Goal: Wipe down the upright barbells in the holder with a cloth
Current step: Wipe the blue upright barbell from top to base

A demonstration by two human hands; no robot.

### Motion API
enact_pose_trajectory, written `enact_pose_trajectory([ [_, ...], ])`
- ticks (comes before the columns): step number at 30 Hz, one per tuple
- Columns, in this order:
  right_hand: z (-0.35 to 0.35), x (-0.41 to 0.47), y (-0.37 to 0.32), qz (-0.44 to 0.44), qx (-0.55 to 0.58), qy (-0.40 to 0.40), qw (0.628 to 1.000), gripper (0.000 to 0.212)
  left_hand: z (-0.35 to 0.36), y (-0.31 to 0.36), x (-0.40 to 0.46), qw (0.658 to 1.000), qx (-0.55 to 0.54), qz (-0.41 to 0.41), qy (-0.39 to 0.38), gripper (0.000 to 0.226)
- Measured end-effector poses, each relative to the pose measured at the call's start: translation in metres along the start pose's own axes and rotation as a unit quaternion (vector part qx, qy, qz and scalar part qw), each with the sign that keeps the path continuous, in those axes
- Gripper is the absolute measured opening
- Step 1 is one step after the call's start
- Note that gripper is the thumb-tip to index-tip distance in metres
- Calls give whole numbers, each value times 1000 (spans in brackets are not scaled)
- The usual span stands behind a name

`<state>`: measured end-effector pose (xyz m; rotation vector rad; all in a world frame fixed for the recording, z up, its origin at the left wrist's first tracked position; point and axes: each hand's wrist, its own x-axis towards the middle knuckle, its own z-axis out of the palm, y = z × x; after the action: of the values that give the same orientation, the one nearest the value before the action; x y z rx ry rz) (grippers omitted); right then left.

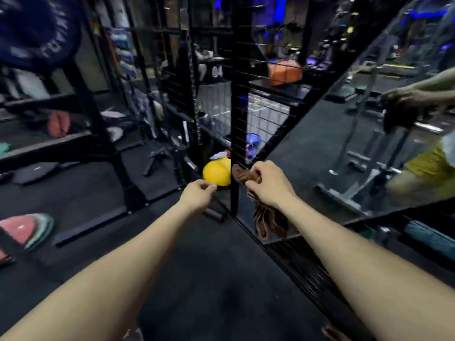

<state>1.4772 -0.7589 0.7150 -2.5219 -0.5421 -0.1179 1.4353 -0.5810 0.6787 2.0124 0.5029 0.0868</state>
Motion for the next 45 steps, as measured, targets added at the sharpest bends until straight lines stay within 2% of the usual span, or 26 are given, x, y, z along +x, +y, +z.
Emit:
enact_pose_trajectory([
  [4, 37, 75, -20, -79, 21, -48, 996, 21, -35, -10, 51, 997, 40, -30, 57, 27],
  [8, 86, 153, -59, -158, 31, -81, 984, 21, -76, -36, 112, 992, 11, -53, 116, 17],
  [13, 135, 243, -132, -236, 32, -139, 961, 19, -147, -52, 171, 978, 17, -94, 188, 21],
  [17, 169, 300, -202, -301, 59, -156, 939, 18, -209, -63, 201, 955, 23, -112, 274, 25],
  [21, 207, 326, -268, -388, 95, -203, 894, 20, -260, -85, 203, 926, 24, -159, 342, 27],
  [24, 238, 338, -316, -455, 112, -241, 850, 18, -293, -97, 197, 885, 7, -202, 420, 26],
  [28, 270, 349, -374, -549, 122, -293, 773, 11, -316, -108, 188, 821, -31, -250, 513, 22],
  [33, 284, 348, -416, -646, 120, -364, 661, 21, -314, -100, 172, 728, -45, -321, 603, 23],
  [36, 282, 332, -429, -677, 131, -385, 613, 23, -302, -93, 151, 674, -56, -343, 652, 18],
  [38, 276, 316, -429, -689, 146, -406, 582, 22, -291, -89, 134, 638, -76, -348, 682, 22],
  [41, 264, 285, -419, -714, 155, -441, 521, 19, -270, -84, 106, 588, -110, -333, 729, 35],
  [45, 236, 242, -409, -743, 177, -451, 462, 14, -237, -68, 67, 521, -129, -307, 786, 33],
])
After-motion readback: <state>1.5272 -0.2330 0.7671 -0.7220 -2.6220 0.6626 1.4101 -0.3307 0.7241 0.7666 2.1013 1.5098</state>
